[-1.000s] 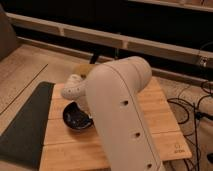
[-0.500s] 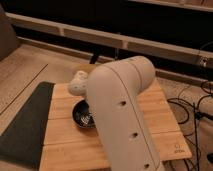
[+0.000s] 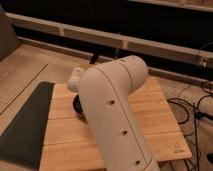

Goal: Drag the ceramic bowl in a circle

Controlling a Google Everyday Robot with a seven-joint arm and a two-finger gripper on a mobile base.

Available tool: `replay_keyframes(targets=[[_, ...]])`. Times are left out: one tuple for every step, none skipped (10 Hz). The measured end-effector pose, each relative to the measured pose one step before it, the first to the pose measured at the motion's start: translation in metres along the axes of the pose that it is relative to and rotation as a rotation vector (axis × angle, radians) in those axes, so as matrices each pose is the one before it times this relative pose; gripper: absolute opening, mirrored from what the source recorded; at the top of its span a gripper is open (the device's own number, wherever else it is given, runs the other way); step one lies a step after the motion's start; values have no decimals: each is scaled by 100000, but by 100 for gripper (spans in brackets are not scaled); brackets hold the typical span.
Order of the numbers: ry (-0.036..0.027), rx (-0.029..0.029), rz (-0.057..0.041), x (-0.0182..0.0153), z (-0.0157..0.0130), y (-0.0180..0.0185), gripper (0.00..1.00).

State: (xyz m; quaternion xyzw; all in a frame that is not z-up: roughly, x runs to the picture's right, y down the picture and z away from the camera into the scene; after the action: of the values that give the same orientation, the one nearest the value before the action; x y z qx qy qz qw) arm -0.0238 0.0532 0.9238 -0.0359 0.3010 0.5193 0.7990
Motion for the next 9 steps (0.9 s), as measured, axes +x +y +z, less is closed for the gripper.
replay_keyframes(targets=[[-2829, -2080, -1474, -822, -404, 1159, 20], [-1378, -2050, -1821, -166, -339, 1219, 20], [-1405, -2173, -2132, -13, -485, 1354, 20], [-1234, -2477, -2455, 286, -590, 1454, 20], [-754, -1670, -2044, 857, -807, 1098, 20], [216, 120, -650, 1250, -746, 245, 20], [952, 1815, 141, 1436, -523, -546, 20], [1763, 3004, 1220, 1670, -291, -1283, 20], [2050, 2729, 2078, 1464, -40, -1486, 20]])
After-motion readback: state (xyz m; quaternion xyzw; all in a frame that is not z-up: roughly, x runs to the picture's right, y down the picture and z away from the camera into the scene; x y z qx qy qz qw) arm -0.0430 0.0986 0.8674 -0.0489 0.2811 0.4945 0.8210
